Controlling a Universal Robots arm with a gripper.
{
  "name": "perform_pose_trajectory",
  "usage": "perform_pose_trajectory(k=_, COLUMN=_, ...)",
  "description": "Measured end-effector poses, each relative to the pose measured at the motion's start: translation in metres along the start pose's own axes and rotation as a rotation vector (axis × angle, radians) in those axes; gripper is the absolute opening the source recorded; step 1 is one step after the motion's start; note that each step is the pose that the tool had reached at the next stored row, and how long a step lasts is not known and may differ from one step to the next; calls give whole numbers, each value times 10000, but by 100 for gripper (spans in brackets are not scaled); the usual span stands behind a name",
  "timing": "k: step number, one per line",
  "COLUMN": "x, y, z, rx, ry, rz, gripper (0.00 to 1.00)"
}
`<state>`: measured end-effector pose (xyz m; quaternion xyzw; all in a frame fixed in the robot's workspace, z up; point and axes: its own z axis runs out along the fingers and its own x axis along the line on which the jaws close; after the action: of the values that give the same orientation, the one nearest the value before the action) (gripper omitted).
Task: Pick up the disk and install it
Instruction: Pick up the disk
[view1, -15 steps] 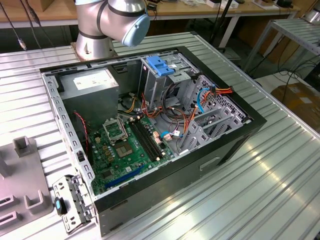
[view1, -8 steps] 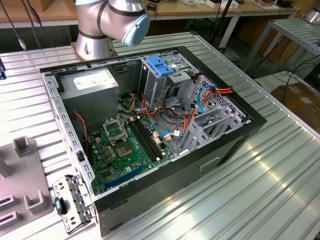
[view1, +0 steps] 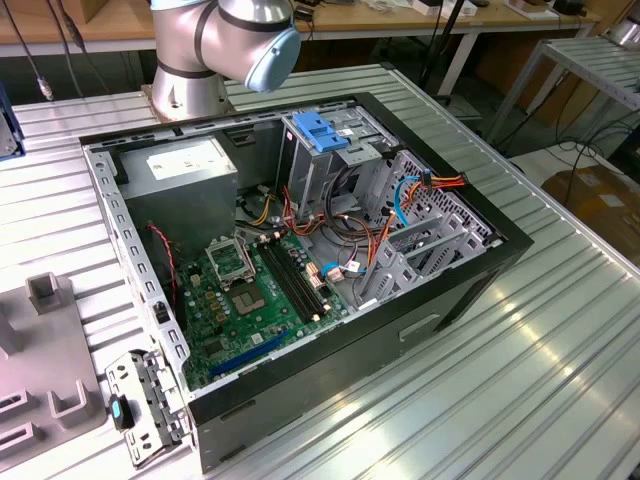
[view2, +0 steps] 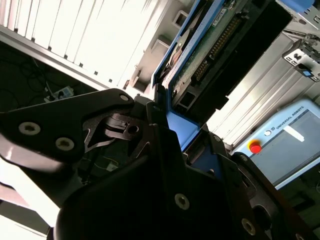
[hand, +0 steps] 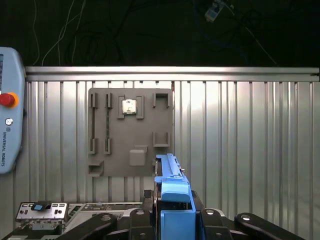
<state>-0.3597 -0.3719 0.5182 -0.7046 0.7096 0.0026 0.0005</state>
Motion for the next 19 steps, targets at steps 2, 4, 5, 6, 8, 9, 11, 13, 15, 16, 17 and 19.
perform_pose_trajectory(k=2, x=0, y=-20, z=0, rx=0, ry=0, rz=0, gripper=37)
perform_pose_trajectory(k=4, x=0, y=-38, z=0, rx=0, ry=0, rz=0, gripper=37)
perform_pose_trajectory(k=5, x=-1, y=-45, z=0, rx=0, ry=0, rz=1, gripper=37)
perform_pose_trajectory(k=6, x=0, y=-53, z=0, rx=1, ry=-1, rz=0, gripper=37)
perform_pose_trajectory(k=8, x=-1, y=-82, z=0, rx=0, ry=0, rz=0, gripper=37)
perform_pose_trajectory(k=9, x=-1, y=-89, z=0, rx=1, ry=-1, rz=0, gripper=37)
perform_pose_trajectory(k=11, x=-1, y=-119, z=0, rx=0, ry=0, rz=0, gripper=37)
perform_pose_trajectory(k=13, x=-1, y=-143, z=0, rx=1, ry=0, rz=0, gripper=37)
perform_pose_trajectory(k=15, x=-1, y=-166, z=0, rx=0, ry=0, rz=0, gripper=37)
perform_pose_trajectory(k=16, x=-2, y=-181, z=0, rx=0, ry=0, rz=1, gripper=37)
perform_pose_trajectory(k=17, x=-2, y=-198, z=0, rx=0, ry=0, rz=0, gripper=37)
perform_pose_trajectory(k=19, x=-2, y=-227, z=-1, rx=0, ry=0, rz=0, gripper=37)
